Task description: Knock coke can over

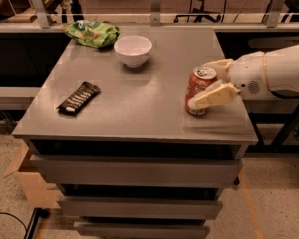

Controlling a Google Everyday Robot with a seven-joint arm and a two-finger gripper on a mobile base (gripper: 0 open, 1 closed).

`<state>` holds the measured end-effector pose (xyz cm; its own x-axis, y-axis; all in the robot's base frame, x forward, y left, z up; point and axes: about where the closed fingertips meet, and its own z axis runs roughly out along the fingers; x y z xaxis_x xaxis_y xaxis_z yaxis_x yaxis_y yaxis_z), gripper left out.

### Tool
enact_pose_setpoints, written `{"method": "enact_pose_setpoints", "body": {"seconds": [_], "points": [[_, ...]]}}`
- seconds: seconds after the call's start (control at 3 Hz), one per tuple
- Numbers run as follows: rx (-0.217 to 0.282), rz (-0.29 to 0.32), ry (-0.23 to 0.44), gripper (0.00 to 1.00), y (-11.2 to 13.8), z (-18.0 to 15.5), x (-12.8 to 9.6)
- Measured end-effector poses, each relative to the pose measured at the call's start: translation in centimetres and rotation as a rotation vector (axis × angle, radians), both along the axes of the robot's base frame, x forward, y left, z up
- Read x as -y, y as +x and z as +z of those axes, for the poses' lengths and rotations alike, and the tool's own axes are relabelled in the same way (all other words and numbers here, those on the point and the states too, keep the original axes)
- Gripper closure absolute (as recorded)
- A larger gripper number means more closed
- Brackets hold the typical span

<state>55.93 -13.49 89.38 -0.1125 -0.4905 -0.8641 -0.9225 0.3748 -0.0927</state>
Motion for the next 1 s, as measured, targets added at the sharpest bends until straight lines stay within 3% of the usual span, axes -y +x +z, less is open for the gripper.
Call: {"method": "enact_pose_setpoints", "body": {"seconds": [0.67, 1.0], "points": [[-0.002, 0.001, -0.022, 0.72, 0.7, -0.6, 0.0], [0.000, 0.007, -0.174, 0.96, 1.1, 1.2, 1.2]]}}
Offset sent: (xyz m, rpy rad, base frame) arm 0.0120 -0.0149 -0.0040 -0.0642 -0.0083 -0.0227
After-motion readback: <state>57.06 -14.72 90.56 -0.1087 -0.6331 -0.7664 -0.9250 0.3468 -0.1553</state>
